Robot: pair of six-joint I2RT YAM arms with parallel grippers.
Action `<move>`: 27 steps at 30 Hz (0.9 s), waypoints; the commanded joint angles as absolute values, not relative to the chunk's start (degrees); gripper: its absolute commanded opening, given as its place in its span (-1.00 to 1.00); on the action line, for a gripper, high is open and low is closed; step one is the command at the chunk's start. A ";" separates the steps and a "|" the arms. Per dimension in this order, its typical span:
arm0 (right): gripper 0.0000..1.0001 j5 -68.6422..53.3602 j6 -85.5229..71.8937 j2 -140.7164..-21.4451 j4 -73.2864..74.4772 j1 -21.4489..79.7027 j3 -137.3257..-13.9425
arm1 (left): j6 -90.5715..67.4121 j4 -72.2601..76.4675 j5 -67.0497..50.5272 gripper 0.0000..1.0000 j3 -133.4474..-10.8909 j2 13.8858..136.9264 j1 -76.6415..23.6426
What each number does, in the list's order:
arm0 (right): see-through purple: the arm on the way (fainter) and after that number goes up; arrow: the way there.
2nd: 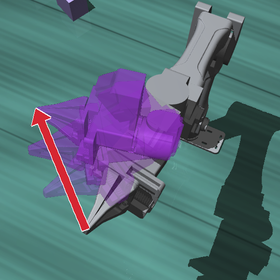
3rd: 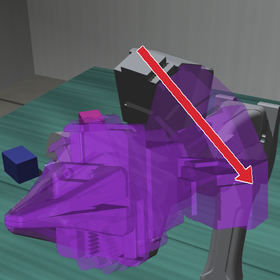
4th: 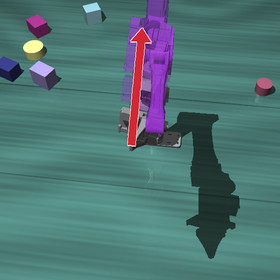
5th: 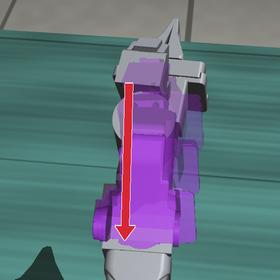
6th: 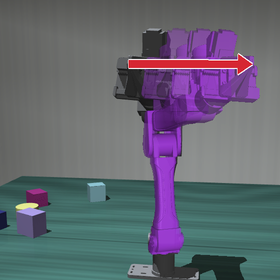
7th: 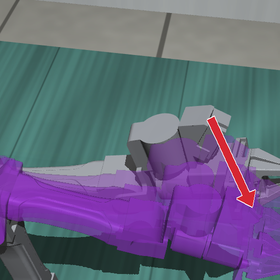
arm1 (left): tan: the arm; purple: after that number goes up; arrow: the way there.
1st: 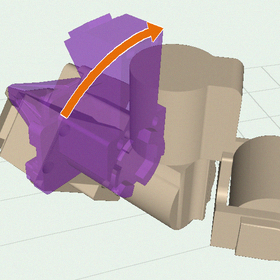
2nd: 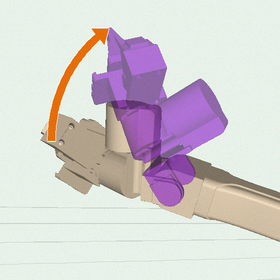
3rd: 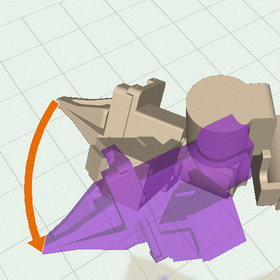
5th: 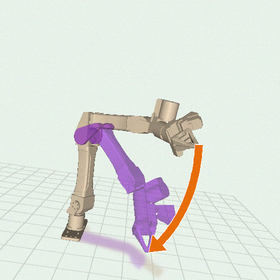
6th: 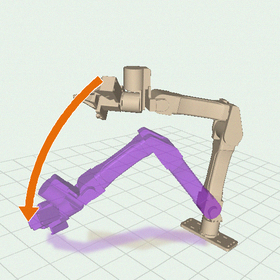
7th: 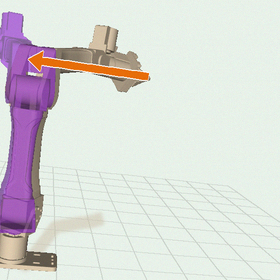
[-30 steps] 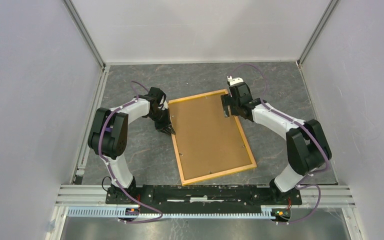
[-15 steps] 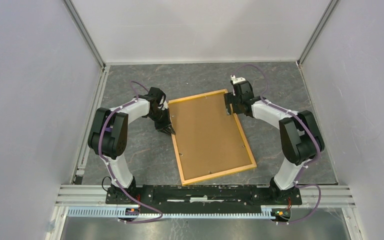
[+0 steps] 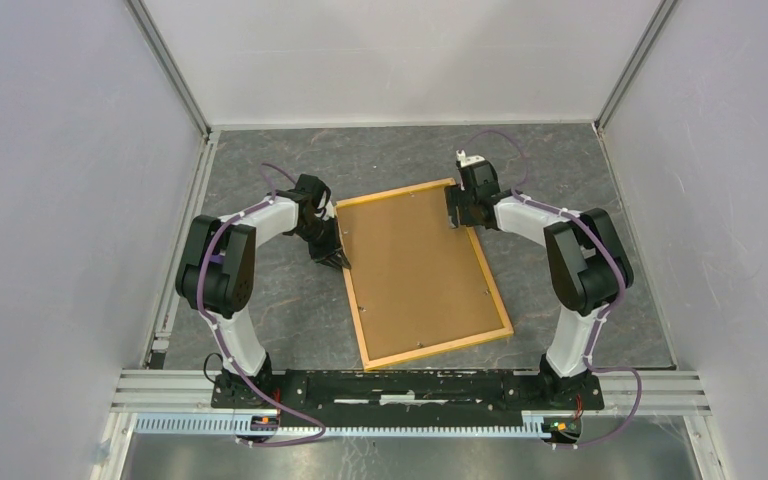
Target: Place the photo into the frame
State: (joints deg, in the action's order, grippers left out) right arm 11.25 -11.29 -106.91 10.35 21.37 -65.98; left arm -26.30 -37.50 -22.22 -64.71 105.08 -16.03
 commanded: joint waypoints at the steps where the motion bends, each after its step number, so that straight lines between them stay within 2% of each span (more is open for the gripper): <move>1: 0.50 12.93 -12.16 -108.10 9.80 21.39 -68.25 | -21.70 -36.82 -22.05 -0.96 -62.82 106.84 -15.82; 16: 0.31 13.76 -12.79 -111.43 10.43 21.27 -70.18 | -21.97 -36.49 -22.89 -0.96 -62.58 107.14 -15.64; 23: 0.04 13.12 -13.86 -111.70 12.03 21.26 -70.19 | -21.97 -36.52 -22.98 -0.96 -62.58 107.05 -15.60; 27: -0.03 10.41 -14.32 -110.23 11.91 21.27 -68.60 | -21.98 -36.53 -23.08 -0.95 -62.59 106.88 -15.51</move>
